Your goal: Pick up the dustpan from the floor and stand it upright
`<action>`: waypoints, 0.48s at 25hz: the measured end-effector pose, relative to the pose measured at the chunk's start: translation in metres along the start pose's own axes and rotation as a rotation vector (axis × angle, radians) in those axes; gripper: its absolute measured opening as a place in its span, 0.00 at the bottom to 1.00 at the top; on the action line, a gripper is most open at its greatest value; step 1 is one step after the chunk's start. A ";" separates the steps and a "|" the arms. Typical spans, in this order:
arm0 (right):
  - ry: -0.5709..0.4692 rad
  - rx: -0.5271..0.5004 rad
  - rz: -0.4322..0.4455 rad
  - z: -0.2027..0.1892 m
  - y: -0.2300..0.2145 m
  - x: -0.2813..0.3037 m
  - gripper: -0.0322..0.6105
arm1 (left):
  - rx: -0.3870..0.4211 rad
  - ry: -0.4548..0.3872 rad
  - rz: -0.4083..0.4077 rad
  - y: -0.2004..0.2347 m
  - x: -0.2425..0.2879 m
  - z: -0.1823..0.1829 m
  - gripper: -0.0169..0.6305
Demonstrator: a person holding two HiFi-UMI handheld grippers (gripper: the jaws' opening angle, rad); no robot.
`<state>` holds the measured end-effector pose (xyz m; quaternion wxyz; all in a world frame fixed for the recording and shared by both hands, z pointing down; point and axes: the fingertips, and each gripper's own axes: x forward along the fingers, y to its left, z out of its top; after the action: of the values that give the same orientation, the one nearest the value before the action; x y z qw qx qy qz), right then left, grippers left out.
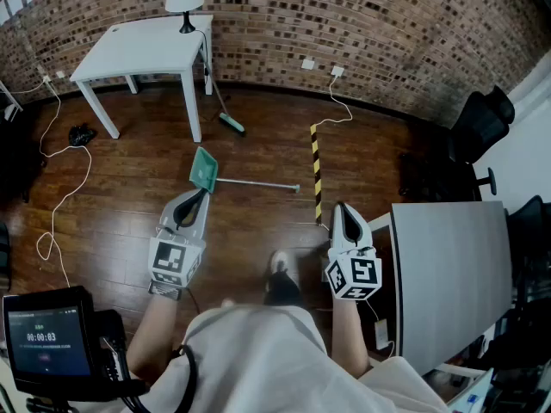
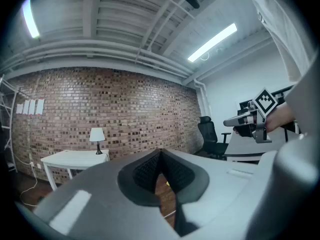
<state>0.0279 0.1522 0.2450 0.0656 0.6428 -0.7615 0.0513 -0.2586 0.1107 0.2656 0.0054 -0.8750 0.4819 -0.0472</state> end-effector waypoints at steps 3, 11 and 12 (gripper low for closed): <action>-0.008 0.009 0.012 -0.006 -0.019 0.033 0.07 | -0.005 0.002 -0.002 0.003 0.038 -0.008 0.03; -0.048 -0.021 0.087 0.007 -0.104 0.165 0.07 | 0.011 0.007 0.035 0.012 0.188 -0.003 0.03; -0.056 -0.017 0.093 0.014 -0.119 0.183 0.07 | 0.005 0.006 0.046 0.013 0.212 0.001 0.03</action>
<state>0.1148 -0.0476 0.2610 0.0471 0.6072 -0.7926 0.0298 -0.1572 -0.0749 0.2805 0.0075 -0.8635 0.5017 -0.0509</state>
